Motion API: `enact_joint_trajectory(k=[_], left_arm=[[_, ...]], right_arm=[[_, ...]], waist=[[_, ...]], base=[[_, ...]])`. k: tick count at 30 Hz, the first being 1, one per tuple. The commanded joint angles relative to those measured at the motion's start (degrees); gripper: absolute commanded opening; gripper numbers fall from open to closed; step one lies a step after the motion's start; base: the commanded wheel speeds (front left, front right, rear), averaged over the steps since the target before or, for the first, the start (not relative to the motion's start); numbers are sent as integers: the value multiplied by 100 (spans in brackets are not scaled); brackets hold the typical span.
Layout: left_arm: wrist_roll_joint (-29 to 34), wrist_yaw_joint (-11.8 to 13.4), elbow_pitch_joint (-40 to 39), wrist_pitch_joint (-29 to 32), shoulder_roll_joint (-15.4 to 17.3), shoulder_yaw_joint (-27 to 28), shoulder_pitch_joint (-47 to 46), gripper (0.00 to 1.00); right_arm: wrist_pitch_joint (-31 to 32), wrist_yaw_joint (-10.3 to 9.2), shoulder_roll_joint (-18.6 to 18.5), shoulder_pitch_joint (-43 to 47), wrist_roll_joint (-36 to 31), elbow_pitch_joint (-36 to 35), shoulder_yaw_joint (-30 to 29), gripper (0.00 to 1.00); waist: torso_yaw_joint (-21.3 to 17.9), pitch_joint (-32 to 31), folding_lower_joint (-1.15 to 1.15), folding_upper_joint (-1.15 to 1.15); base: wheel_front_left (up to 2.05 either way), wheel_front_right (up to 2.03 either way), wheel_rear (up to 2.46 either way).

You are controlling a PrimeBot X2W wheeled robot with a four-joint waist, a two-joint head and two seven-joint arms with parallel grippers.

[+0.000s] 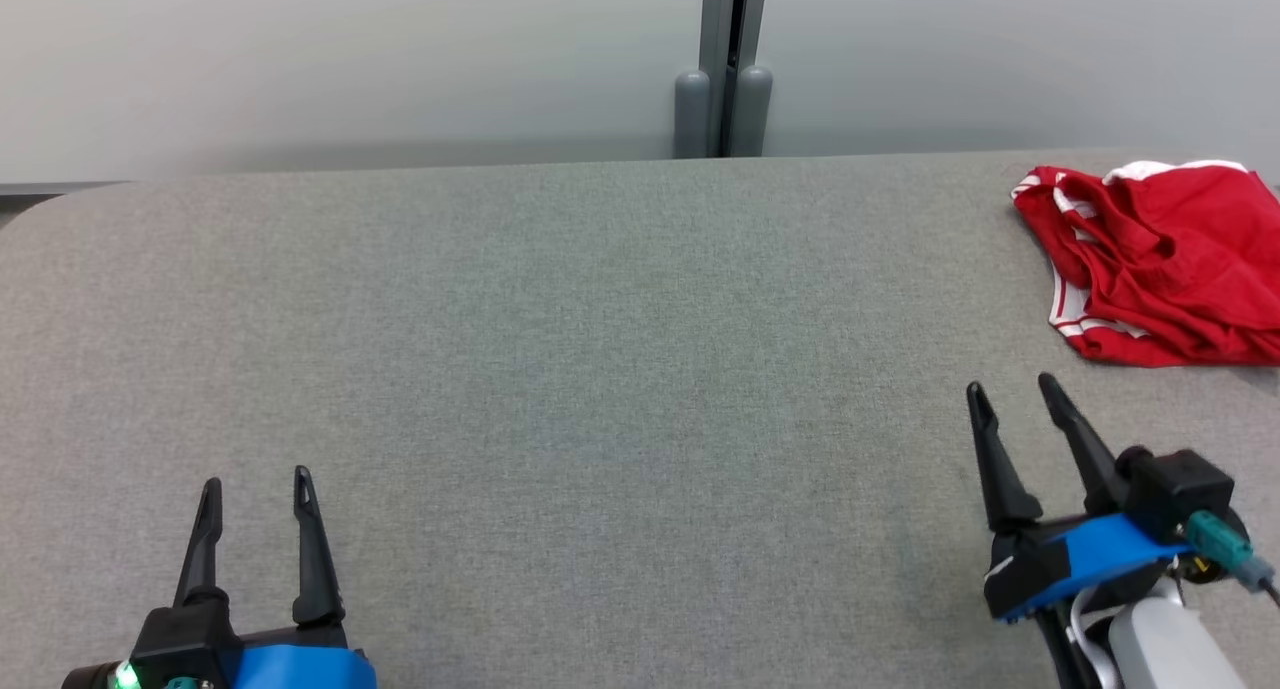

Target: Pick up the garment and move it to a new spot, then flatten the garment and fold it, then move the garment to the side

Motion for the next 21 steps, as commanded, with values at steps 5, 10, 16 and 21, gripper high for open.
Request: enact_joint_trajectory(k=[5,10,16,21], left_arm=[[-36,-47,134,-23,8,40,89,100],[-49,-78,245,-23,-5,29,118,100],[-68,-117,330,-23,28,63,190,100],[-90,-124,329,-24,29,72,207,100]], right_arm=[[-8,1,294,512,-311,-308,-215,100],[73,1,493,860,-512,-593,-476,100],[267,1,618,1173,-711,-942,-686,100],[367,1,684,1317,-748,-1156,-794,100]], waist=[[28,-153,1,1],[72,-322,1,1],[57,-473,1,1],[53,-513,1,1]], base=[[0,0,0],[0,0,0],[0,0,0],[0,0,0]])
